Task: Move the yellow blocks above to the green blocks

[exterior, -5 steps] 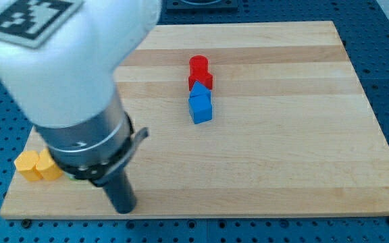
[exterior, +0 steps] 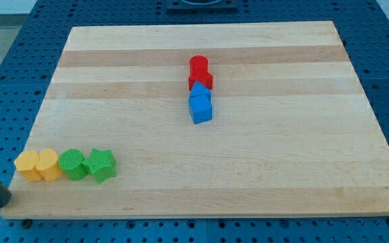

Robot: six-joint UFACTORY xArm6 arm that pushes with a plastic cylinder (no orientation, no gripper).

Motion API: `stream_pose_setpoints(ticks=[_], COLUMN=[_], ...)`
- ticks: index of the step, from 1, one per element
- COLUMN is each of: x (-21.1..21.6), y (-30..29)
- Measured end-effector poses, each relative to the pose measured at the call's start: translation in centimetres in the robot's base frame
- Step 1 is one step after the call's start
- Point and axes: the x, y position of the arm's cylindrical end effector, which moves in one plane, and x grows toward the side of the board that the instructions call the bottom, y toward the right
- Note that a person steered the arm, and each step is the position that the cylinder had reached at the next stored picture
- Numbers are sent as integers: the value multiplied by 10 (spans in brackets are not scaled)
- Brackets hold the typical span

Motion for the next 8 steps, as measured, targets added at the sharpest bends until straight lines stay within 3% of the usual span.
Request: stream_pose_setpoints(ticks=[4, 7, 8], x=[-39, -48, -62], y=[3, 96, 92])
